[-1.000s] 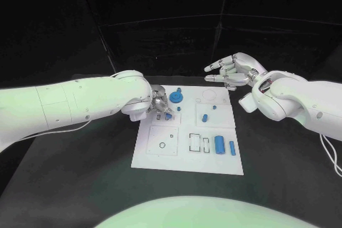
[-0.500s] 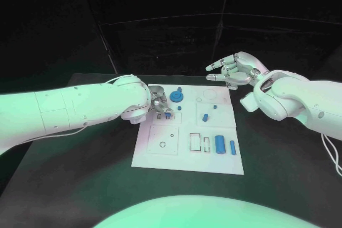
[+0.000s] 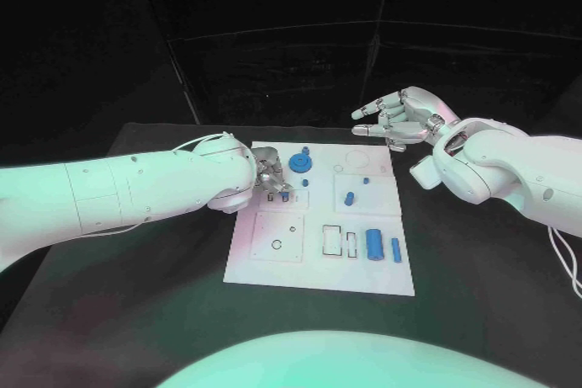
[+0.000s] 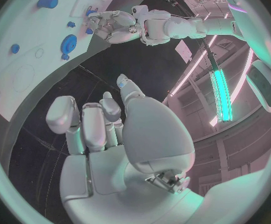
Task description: Assemble the parts on the task board
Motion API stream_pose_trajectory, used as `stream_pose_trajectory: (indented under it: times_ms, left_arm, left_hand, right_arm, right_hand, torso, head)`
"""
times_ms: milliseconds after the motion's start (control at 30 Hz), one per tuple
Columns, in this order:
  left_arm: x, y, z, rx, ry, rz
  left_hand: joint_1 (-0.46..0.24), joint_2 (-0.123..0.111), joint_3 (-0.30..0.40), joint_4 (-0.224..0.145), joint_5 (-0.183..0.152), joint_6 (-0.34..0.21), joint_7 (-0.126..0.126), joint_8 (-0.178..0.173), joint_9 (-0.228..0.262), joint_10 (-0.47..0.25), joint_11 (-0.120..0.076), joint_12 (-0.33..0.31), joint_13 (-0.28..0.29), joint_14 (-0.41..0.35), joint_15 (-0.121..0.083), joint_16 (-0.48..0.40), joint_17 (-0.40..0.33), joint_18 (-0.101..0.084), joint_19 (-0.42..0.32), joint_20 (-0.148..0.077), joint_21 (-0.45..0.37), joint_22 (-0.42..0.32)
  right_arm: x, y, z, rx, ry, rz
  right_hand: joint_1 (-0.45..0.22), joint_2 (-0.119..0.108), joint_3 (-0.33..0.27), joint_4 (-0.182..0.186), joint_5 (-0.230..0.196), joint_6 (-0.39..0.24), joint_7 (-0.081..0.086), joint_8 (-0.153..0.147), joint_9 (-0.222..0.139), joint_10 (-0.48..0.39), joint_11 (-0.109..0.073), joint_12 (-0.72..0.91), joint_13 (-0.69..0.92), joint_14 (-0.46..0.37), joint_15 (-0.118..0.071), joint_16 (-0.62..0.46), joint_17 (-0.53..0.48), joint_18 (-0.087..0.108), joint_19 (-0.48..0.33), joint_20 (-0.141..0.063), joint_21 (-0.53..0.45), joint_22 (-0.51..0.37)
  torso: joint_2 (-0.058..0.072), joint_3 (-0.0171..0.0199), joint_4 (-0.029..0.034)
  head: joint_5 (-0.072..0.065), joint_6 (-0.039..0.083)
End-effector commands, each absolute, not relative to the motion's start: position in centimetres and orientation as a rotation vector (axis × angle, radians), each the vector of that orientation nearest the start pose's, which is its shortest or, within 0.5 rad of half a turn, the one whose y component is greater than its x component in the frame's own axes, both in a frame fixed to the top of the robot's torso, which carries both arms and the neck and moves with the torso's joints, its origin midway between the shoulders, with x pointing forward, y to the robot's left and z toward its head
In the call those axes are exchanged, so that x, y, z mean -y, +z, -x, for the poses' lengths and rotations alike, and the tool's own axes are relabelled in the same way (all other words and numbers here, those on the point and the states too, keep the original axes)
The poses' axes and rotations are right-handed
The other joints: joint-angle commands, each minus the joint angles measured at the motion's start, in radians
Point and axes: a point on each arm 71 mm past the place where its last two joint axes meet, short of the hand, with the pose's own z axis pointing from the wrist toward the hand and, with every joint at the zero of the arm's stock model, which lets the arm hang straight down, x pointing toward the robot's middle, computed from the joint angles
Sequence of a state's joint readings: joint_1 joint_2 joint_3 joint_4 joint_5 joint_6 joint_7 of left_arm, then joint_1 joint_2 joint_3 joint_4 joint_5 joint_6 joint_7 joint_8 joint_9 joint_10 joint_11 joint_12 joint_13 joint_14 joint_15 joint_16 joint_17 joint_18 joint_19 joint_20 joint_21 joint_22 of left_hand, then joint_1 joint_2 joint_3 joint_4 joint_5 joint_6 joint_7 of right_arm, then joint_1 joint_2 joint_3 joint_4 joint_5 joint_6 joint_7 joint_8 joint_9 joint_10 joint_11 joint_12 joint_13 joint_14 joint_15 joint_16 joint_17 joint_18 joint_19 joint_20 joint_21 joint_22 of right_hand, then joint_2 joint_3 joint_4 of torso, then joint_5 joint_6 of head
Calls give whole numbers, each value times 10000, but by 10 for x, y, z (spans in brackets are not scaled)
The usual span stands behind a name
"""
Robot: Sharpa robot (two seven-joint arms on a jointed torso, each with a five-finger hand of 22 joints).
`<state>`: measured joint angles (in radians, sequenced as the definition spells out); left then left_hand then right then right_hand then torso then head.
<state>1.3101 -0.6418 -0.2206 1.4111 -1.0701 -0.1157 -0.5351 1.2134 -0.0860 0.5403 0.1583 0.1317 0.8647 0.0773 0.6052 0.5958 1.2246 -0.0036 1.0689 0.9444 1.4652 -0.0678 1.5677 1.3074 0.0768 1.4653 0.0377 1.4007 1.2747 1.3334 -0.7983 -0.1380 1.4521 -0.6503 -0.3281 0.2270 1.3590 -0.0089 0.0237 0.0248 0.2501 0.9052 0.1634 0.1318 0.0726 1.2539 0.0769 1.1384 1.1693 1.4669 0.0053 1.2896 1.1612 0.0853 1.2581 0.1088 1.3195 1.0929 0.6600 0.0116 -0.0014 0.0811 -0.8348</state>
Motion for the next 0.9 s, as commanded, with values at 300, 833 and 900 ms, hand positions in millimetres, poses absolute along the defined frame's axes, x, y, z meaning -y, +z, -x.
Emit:
stream_pose_trajectory:
  times_ms: [300, 833, 900]
  left_arm:
    - [-160, -234, -495, -22286, -3403, 1553]
    - [-160, -235, -493, -22559, -3285, 1417]
    - [-160, -236, -493, -22569, -3255, 1428]
  left_hand:
    - [4, 88, 1635, -1579, 16, 8, -68, 47, 25, 120, -34, 9, -22, 1056, -30, 31, 2634, -175, 79, -7, 8, -5]
    - [-130, -24, 1823, -1647, 131, 49, -102, 130, 110, 228, -65, 73, 45, 1056, -57, 31, 2634, -178, 89, -30, 12, 15]
    - [-140, -31, 1838, -1653, 142, 52, -104, 136, 117, 233, -67, 75, 46, 1056, -59, 31, 2634, -178, 89, -32, 11, 14]
  right_arm:
    - [197, -150, -509, -16130, 12024, -3787]
    - [197, -151, -509, -16138, 12025, -3779]
    - [197, -151, -510, -16139, 12024, -3780]
  right_hand:
    - [-84, 24, -67, 35, -49, -51, 9, 36, -5, 68, -19, 35, -11, 155, -81, -59, 11, 181, 27, -13, -65, -11]
    - [-84, 24, -67, 35, -49, -51, 9, 36, -5, 68, -19, 35, -11, 155, -81, -59, 11, 181, 27, -13, -65, -11]
    - [-84, 24, -67, 35, -49, -51, 9, 36, -5, 68, -19, 35, -11, 155, -81, -59, 11, 181, 27, -13, -65, -11]
  torso:
    - [-4, 10, 0]
    - [-4, 10, -7]
    - [-6, 10, -7]
  head:
    - [19, -46]
    - [19, -77]
    - [21, -78]
